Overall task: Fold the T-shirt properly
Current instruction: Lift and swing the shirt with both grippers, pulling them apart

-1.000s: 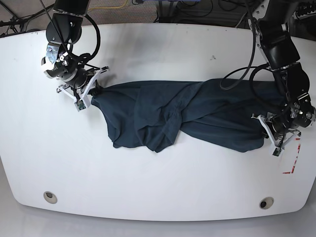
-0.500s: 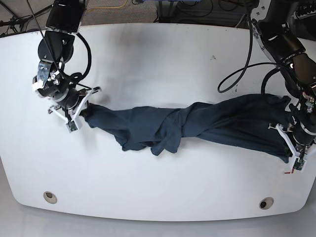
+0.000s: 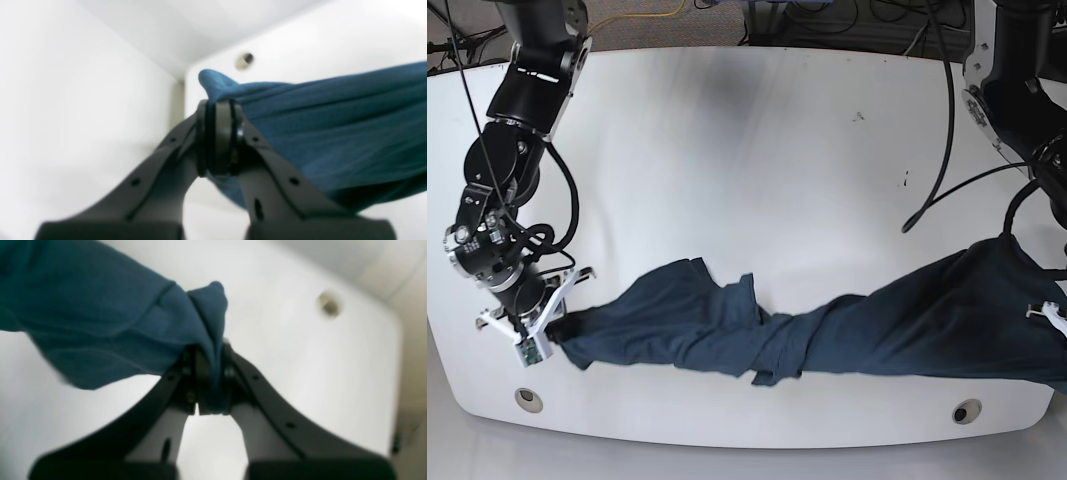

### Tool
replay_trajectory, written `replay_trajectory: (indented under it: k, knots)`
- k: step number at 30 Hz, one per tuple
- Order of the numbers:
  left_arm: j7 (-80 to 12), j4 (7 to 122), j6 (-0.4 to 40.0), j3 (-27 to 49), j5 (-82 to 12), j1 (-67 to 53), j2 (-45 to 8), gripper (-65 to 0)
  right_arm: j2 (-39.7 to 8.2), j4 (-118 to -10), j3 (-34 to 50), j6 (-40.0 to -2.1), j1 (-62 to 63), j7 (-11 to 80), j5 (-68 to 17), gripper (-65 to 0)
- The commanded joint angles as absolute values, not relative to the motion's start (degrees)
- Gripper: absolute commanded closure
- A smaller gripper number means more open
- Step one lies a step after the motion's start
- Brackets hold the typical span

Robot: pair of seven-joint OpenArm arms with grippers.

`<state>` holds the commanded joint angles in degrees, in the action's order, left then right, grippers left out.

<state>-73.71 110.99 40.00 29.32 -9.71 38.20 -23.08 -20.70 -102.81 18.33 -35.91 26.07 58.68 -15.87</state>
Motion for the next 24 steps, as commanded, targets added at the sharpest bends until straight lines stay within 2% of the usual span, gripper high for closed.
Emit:
replay_trajectory:
  k: [6, 12, 19, 24]
  knots:
    - [-77.5, 110.9, 40.0, 29.5, -9.7, 47.5, -25.6, 0.0, -22.1, -105.6, 18.2, -40.0, 34.9, 61.8, -15.5, -2.9]
    - [-77.8, 110.7, 40.0, 29.1, -9.7, 51.8, -26.2, 0.0, -22.4, -105.6, 17.9, -40.0, 40.7, 64.0, -15.5, -2.9]
    - [-77.8, 110.7, 40.0, 27.0, -9.7, 52.3, -26.0, 0.0, -22.7, -105.8, 13.4, -40.0, 43.4, 63.8, -15.3, -2.9]
    - [-77.8, 110.7, 40.0, 27.0, -9.6, 51.8, -23.9, 0.0, -22.7, -106.1, 13.3, -40.0, 43.0, 63.8, -15.3, -2.9]
